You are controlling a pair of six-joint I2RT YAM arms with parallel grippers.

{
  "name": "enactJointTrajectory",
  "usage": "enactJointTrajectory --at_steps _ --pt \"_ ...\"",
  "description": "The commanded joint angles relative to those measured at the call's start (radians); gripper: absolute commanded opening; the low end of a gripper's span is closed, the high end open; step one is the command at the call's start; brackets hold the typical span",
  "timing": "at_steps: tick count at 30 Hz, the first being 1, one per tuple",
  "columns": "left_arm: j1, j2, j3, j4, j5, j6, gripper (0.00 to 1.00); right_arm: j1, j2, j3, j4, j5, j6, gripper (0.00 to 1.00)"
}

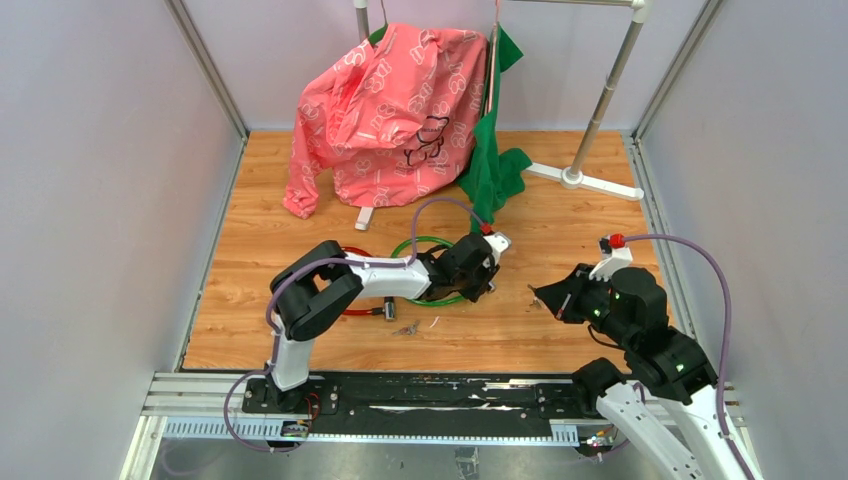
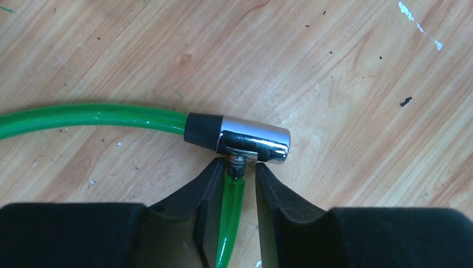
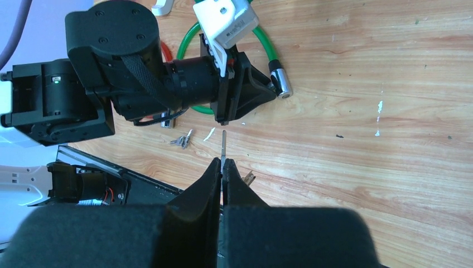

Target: Unlock with the key

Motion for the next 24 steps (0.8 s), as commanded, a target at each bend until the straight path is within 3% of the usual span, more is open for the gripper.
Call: enactJointTrajectory --at_steps 1,8,17,24 --pt "-0.046 0.072 0.007 -0.077 -0.102 0.035 0.28 -0.014 -0.016 -0.005 -0.028 0.024 0.017 0.00" --pt "-0.048 0.072 0.013 -0.028 -0.079 0.027 0.00 -0.014 -0.017 -0.023 -0.099 0.091 0.084 0.00" --pt "-0.033 -0.045 -0.007 0.047 0.063 -0.050 0.00 -0.014 -0.134 -0.173 -0.078 0.077 0.297 0.00" --pt "-0.030 -0.091 -0.028 0.109 0.130 -0.127 0.00 -0.014 -0.173 -0.214 -0.061 0.055 0.362 0.00"
